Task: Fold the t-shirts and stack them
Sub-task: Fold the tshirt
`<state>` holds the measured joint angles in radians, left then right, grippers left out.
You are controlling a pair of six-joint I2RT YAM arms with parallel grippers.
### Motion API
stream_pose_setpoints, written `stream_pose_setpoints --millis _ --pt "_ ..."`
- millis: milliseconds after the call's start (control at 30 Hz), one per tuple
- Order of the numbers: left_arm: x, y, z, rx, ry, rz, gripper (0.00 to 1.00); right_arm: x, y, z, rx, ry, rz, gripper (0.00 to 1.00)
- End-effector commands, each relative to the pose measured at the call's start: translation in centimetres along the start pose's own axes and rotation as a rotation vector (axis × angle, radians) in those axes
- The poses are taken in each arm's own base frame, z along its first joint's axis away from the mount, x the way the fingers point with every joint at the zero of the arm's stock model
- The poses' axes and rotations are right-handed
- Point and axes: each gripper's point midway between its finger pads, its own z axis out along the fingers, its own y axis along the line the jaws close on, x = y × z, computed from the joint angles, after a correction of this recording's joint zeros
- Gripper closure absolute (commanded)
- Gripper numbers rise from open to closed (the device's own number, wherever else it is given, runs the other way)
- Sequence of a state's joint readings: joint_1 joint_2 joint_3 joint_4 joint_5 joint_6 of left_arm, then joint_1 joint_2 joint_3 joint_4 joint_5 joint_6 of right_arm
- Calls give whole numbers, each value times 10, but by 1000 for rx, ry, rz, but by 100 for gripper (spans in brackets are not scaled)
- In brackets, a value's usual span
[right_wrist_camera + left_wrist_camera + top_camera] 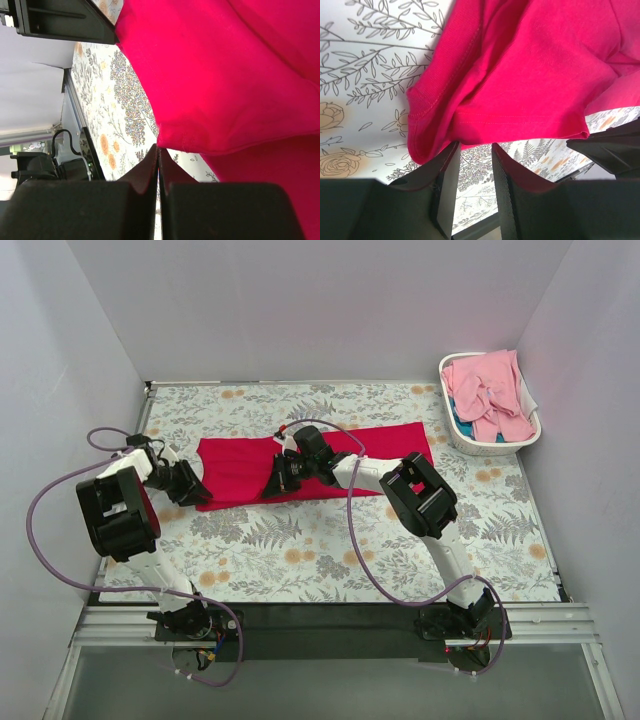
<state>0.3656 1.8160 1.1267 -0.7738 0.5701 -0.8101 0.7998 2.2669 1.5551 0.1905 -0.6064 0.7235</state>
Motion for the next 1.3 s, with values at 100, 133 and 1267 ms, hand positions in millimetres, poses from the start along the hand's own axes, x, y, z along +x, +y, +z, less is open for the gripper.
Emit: stream_pose_setpoints --millis 100,133,1267 --pt "-16 -10 -10 28 -50 27 80 -30 39 -14 -79 -69 -86 99" --pt "-16 -10 -9 29 -45 24 83 -30 40 -15 -80 -70 -87 99" --pt "-46 -48 -34 152 -60 107 86 -59 33 -19 -107 -114 -172 99"
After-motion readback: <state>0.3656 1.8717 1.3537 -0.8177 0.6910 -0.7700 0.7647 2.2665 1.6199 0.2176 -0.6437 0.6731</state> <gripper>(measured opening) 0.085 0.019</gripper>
